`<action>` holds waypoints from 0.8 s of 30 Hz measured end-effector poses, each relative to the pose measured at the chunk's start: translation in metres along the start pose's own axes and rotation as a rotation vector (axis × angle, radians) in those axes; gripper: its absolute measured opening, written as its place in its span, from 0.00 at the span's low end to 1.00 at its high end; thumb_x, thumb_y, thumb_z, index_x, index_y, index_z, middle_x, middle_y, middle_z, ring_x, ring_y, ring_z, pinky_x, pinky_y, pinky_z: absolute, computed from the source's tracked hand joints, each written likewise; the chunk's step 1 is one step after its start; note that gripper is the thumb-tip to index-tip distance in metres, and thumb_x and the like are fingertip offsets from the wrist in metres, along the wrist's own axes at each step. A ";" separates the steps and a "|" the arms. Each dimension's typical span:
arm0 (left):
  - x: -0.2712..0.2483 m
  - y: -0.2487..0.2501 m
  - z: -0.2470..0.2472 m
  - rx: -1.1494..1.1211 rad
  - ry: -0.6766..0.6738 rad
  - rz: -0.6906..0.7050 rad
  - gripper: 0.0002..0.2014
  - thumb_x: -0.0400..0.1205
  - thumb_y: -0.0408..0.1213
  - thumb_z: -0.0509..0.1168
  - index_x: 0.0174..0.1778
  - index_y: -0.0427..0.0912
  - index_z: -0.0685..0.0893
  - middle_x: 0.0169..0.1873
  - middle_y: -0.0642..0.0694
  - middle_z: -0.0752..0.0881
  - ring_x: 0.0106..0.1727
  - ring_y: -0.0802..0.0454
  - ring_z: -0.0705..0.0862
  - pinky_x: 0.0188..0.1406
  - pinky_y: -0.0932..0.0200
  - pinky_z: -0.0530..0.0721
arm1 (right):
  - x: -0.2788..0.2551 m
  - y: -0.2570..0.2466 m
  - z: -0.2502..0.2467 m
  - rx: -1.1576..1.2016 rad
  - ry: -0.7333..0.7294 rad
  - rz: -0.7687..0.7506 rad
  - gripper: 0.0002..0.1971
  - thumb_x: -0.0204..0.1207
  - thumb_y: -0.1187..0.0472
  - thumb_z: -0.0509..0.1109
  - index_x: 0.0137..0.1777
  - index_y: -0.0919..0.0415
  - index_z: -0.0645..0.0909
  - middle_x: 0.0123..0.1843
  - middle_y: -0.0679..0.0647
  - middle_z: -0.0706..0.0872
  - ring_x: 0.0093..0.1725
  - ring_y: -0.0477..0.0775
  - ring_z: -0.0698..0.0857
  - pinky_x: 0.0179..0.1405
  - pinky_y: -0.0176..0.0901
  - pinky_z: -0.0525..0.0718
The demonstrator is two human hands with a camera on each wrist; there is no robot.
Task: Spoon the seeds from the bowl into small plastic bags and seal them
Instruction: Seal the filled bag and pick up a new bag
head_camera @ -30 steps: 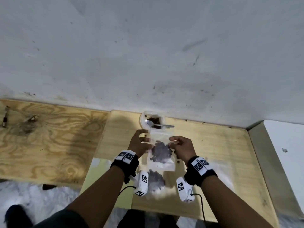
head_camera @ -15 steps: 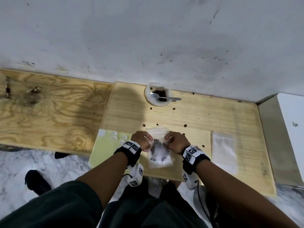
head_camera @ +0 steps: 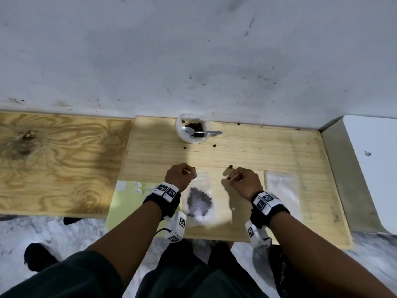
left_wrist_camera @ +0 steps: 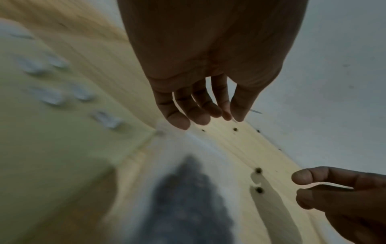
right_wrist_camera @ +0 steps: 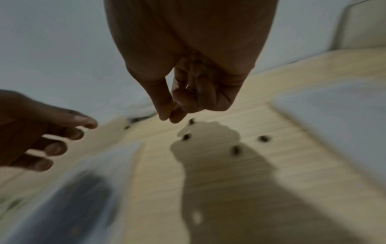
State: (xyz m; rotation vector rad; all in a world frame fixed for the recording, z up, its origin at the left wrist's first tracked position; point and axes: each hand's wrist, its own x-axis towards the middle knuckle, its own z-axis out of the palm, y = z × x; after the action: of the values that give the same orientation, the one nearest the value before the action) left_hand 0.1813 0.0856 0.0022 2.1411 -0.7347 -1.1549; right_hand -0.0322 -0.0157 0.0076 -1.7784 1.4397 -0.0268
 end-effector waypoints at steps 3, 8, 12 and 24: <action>0.001 0.030 0.033 -0.029 -0.090 0.064 0.04 0.71 0.40 0.75 0.33 0.51 0.87 0.33 0.51 0.87 0.42 0.39 0.89 0.41 0.56 0.85 | 0.001 0.029 -0.037 0.067 0.076 0.102 0.06 0.73 0.65 0.73 0.43 0.53 0.86 0.46 0.54 0.89 0.47 0.57 0.88 0.42 0.42 0.82; -0.002 0.069 0.109 -0.059 -0.341 0.033 0.03 0.79 0.32 0.68 0.42 0.42 0.88 0.38 0.45 0.87 0.31 0.51 0.84 0.24 0.65 0.77 | -0.005 0.097 -0.085 0.161 0.240 0.283 0.10 0.70 0.60 0.79 0.49 0.52 0.85 0.53 0.56 0.89 0.54 0.61 0.87 0.50 0.47 0.84; -0.007 0.084 0.176 -0.060 -0.493 -0.049 0.04 0.79 0.36 0.68 0.41 0.46 0.88 0.38 0.47 0.87 0.35 0.50 0.86 0.31 0.60 0.80 | -0.016 0.142 -0.105 0.097 0.270 0.421 0.27 0.68 0.52 0.82 0.66 0.56 0.80 0.64 0.58 0.84 0.59 0.61 0.85 0.49 0.45 0.81; -0.011 0.096 0.242 -0.060 -0.361 -0.134 0.12 0.76 0.37 0.74 0.55 0.41 0.89 0.59 0.37 0.88 0.60 0.38 0.86 0.63 0.46 0.85 | -0.020 0.178 -0.103 0.211 0.233 0.416 0.14 0.69 0.58 0.82 0.48 0.55 0.81 0.45 0.51 0.85 0.48 0.56 0.83 0.44 0.41 0.77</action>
State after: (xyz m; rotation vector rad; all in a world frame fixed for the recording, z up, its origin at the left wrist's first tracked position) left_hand -0.0503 -0.0279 -0.0317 1.9790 -0.7061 -1.6408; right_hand -0.2325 -0.0592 -0.0220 -1.3131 1.8778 -0.1669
